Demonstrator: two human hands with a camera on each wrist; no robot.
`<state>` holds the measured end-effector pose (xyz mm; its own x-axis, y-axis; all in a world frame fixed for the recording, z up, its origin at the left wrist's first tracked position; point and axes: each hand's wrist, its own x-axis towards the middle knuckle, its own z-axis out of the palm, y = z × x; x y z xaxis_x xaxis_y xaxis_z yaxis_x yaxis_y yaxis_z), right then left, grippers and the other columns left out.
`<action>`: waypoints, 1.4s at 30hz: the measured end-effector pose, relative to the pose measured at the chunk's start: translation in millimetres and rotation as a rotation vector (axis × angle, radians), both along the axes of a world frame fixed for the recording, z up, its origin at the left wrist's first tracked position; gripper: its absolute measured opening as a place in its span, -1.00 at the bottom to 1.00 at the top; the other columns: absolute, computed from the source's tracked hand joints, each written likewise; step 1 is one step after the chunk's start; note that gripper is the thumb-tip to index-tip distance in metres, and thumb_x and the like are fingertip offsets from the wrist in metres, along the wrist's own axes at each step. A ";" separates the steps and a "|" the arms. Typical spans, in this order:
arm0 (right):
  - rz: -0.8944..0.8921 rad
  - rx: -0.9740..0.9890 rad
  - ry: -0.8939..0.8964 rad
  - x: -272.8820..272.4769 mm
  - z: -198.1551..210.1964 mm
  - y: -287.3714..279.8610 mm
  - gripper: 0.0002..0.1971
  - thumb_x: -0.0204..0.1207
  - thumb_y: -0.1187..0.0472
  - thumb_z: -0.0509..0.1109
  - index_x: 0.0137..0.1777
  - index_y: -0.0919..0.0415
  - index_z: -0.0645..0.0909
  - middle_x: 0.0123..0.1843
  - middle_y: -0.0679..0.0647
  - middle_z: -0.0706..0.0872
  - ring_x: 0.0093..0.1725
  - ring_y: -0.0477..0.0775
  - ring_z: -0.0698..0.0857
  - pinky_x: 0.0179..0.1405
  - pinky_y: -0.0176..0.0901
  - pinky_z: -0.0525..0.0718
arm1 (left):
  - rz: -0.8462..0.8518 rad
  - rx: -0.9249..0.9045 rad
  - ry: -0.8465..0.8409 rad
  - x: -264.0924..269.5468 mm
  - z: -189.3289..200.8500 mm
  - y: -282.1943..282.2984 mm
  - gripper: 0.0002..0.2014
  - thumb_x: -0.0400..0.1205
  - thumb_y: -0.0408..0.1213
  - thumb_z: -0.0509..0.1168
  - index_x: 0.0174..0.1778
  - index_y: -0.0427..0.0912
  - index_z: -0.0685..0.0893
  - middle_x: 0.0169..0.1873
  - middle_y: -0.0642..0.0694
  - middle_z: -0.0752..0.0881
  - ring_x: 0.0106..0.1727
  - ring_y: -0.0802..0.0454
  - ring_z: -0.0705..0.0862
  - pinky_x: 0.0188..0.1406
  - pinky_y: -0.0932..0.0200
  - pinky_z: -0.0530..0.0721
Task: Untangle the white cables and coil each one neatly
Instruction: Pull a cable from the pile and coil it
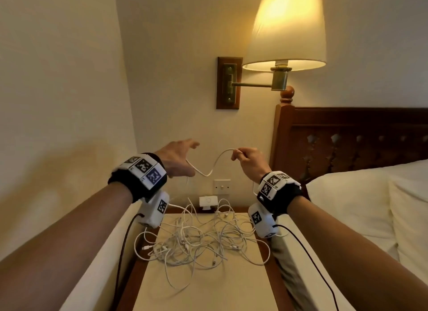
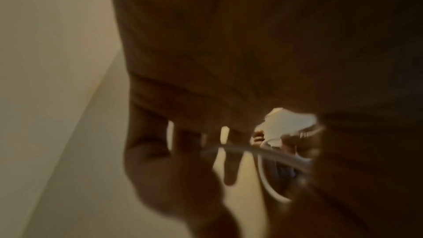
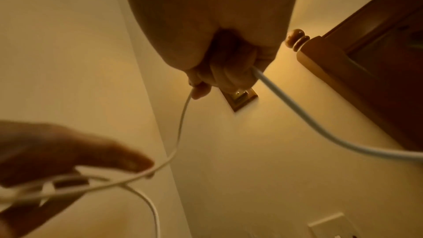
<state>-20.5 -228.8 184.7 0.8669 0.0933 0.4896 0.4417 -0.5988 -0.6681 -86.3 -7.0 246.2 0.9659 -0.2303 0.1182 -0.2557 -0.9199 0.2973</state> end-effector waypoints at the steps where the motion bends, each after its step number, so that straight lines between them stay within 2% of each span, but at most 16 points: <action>1: -0.005 -0.021 -0.006 0.2 5.5 0.2 -0.70 0.73 0.16 0.22 -0.21 0.10 0.68 -0.44 -0.16 0.51 -0.44 -0.18 0.43 -0.43 -0.29 0.34 | 0.001 0.120 0.108 -2.1 -1.9 -6.8 -0.14 0.50 -0.42 0.43 0.67 0.00 0.18 0.56 -0.10 0.37 0.35 -0.17 0.57 0.06 0.11 0.66; 4: -0.024 -0.043 -0.006 -1.1 15.6 -4.4 -0.69 0.73 0.15 0.21 -0.20 0.10 0.70 -0.41 -0.13 0.54 -0.40 -0.16 0.45 -0.29 -0.21 0.37 | 0.047 0.315 0.153 3.5 -11.1 -13.0 -0.16 0.48 -0.20 0.52 0.64 0.09 0.24 0.54 -0.04 0.41 0.43 -0.09 0.49 0.35 -0.07 0.57; 8: 0.044 -0.058 0.062 -16.2 20.0 -2.1 -0.66 0.74 0.18 0.13 -0.20 0.13 0.66 -0.36 -0.18 0.49 -0.34 -0.20 0.42 -0.28 -0.19 0.34 | -0.001 -0.012 -0.246 3.7 -19.1 -23.1 -0.59 0.48 0.11 0.42 0.21 0.07 0.67 0.11 0.07 0.74 0.07 0.07 0.67 0.02 0.11 0.60; 10: 0.059 -0.055 0.077 -19.1 20.5 0.2 -0.65 0.72 0.22 0.10 -0.27 0.11 0.61 -0.35 -0.16 0.49 -0.30 -0.13 0.44 -0.16 -0.15 0.34 | -0.014 -0.089 -0.168 2.5 -21.0 -30.5 -0.70 0.43 0.10 0.33 -0.04 0.03 0.71 -0.09 0.02 0.75 -0.06 0.01 0.68 -0.01 0.06 0.63; 12: 0.048 -0.109 0.085 -19.2 22.8 -1.7 -0.67 0.72 0.24 0.09 -0.24 0.13 0.59 -0.33 -0.15 0.48 -0.22 -0.01 0.47 -0.10 -0.13 0.33 | -0.027 -0.083 -0.022 5.4 -24.2 -33.8 -0.67 0.46 0.08 0.23 -0.10 -0.09 0.71 -0.15 -0.08 0.73 -0.09 -0.11 0.68 0.04 -0.07 0.65; 15: 0.045 -0.173 0.080 -18.9 23.8 -9.5 -0.70 0.72 0.23 0.10 -0.16 0.15 0.61 -0.34 -0.15 0.48 -0.19 0.04 0.48 -0.17 -0.14 0.33 | 0.096 0.032 -0.172 10.1 -27.1 -31.0 -0.68 0.63 -0.01 0.15 -0.17 -0.16 0.68 -0.26 -0.11 0.69 -0.20 -0.12 0.65 -0.17 0.06 0.57; 18: 0.124 -0.180 0.076 -22.5 23.6 -4.4 -0.68 0.75 0.21 0.10 -0.17 0.13 0.62 -0.37 -0.14 0.48 -0.32 -0.07 0.44 -0.32 -0.17 0.33 | 0.067 -0.035 -0.368 17.6 -27.4 -32.4 -0.77 0.65 -0.14 0.28 0.20 -0.02 0.68 0.01 -0.01 0.76 -0.07 -0.01 0.70 -0.03 0.05 0.67; 20: 0.187 -0.139 0.069 -24.9 23.3 2.3 -0.65 0.76 0.21 0.11 -0.25 0.08 0.59 -0.40 -0.09 0.47 -0.38 -0.09 0.40 -0.35 -0.19 0.32 | -0.102 -0.237 -0.236 20.8 -27.4 -37.5 -0.67 0.71 -0.28 0.25 0.41 -0.08 0.57 0.16 -0.05 0.71 -0.13 0.04 0.71 -0.09 0.04 0.73; 23: 0.274 -0.028 0.107 -29.8 23.2 7.2 -0.62 0.77 0.22 0.10 -0.29 0.10 0.56 -0.43 -0.01 0.43 -0.43 -0.09 0.36 -0.44 -0.28 0.30 | -0.203 -0.507 -0.095 17.4 -28.6 -40.8 -0.84 0.75 -0.35 0.17 0.11 -0.15 0.66 -0.16 -0.18 0.69 -0.32 -0.01 0.71 -0.33 0.03 0.79; 25: 0.307 0.006 0.145 -33.7 18.8 5.5 -0.61 0.78 0.18 0.08 -0.29 0.13 0.54 -0.45 -0.01 0.40 -0.49 -0.14 0.33 -0.52 -0.39 0.29 | -0.167 -0.493 -0.166 18.0 -26.4 -33.4 -0.82 0.74 -0.33 0.18 -0.09 -0.15 0.68 -0.30 -0.15 0.67 -0.40 0.02 0.69 -0.32 0.13 0.78; 29: 0.314 0.065 0.226 -40.0 -6.6 -9.5 -0.60 0.80 0.13 0.05 -0.30 0.13 0.48 -0.46 -0.01 0.36 -0.52 -0.13 0.29 -0.58 -0.37 0.25 | 0.003 -0.417 -0.342 21.3 -22.0 0.9 -0.78 0.73 -0.36 0.19 -0.16 -0.22 0.70 -0.34 -0.05 0.66 -0.43 0.00 0.65 -0.50 0.40 0.59; 33: 0.297 0.062 0.265 -41.8 -24.0 -19.4 -0.61 0.79 0.11 0.06 -0.29 0.12 0.50 -0.45 -0.01 0.37 -0.49 -0.10 0.29 -0.55 -0.29 0.25 | 0.213 -0.382 -0.441 34.9 -37.4 39.4 -0.76 0.67 -0.40 0.20 -0.18 -0.30 0.76 -0.30 -0.20 0.72 -0.23 -0.17 0.70 -0.11 0.13 0.63; 35: 0.249 0.044 0.234 -41.7 -21.9 -20.2 -0.60 0.78 0.12 0.08 -0.30 0.12 0.51 -0.46 -0.03 0.39 -0.49 -0.11 0.30 -0.56 -0.33 0.26 | 0.290 -0.331 -0.389 37.1 -46.5 46.0 -0.78 0.68 -0.39 0.22 -0.15 -0.22 0.78 -0.17 -0.22 0.79 -0.19 -0.19 0.73 -0.11 0.09 0.67; 37: 0.216 0.009 0.202 -41.2 -17.3 -19.2 -0.61 0.78 0.15 0.10 -0.31 0.12 0.52 -0.47 -0.03 0.41 -0.49 -0.11 0.31 -0.55 -0.35 0.28 | 0.197 -0.318 -0.262 28.0 -54.0 39.5 -0.78 0.67 -0.40 0.27 0.16 -0.13 0.75 0.09 -0.13 0.75 -0.30 -0.06 0.68 -0.31 0.13 0.71; 39: 0.200 -0.012 0.178 -39.8 -12.9 -15.0 -0.62 0.77 0.16 0.12 -0.31 0.12 0.54 -0.47 -0.02 0.42 -0.48 -0.09 0.33 -0.51 -0.30 0.29 | -0.068 -0.375 -0.170 13.5 -55.6 18.6 -0.53 0.66 -0.45 0.29 0.49 -0.04 0.53 0.26 0.03 0.59 -0.39 0.05 0.62 -0.49 0.22 0.69; 42: 0.211 -0.025 0.148 -40.6 -7.7 -1.8 -0.64 0.76 0.14 0.15 -0.29 0.07 0.58 -0.46 -0.03 0.43 -0.48 -0.10 0.34 -0.46 -0.23 0.30 | -0.259 -0.499 -0.076 0.1 -55.7 -17.2 -0.51 0.70 -0.37 0.25 0.56 -0.02 0.42 0.25 0.07 0.62 -0.39 0.00 0.66 -0.50 0.18 0.69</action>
<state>-61.1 -230.6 177.0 0.8891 0.2906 0.3537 0.4571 -0.5208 -0.7210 -86.2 -24.2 190.5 0.8698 -0.3571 0.3406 -0.4921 -0.5765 0.6522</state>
